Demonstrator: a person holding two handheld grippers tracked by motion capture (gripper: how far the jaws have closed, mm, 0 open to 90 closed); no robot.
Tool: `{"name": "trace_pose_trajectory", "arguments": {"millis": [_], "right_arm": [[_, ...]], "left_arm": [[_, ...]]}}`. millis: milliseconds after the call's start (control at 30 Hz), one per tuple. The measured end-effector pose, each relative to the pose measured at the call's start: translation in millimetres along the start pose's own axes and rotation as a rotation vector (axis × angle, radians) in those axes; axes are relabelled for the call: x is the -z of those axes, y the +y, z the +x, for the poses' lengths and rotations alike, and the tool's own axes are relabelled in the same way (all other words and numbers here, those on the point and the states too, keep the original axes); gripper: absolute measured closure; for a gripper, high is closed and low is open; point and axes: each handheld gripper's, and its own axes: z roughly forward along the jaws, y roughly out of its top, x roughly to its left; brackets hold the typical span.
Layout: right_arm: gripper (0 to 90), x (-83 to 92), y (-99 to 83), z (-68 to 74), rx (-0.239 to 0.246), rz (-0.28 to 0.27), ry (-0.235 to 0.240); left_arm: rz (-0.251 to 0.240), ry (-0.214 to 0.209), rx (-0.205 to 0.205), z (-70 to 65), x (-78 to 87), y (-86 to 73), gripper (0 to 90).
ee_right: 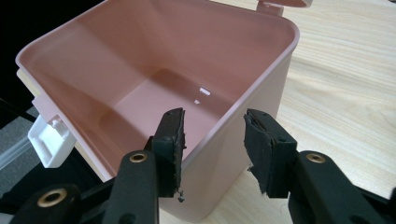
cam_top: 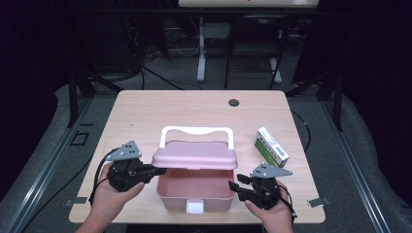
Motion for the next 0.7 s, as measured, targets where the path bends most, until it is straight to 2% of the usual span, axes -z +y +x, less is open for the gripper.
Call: {"name": "trace_pose_trajectory", "arguments": {"millis": [433,700], "right_arm": [[65.7,-4.8,4.7,-5.1,0.017,-0.002,0.0],[67.1,-4.3,4.5,-9.0,0.017,-0.009,0.007]], "left_arm": [[-0.013,0.006,-0.003,-0.5,-0.1,8.6,90.0],[-0.035,0.009,-0.007,-1.4,0.5,12.8,90.0]]}}
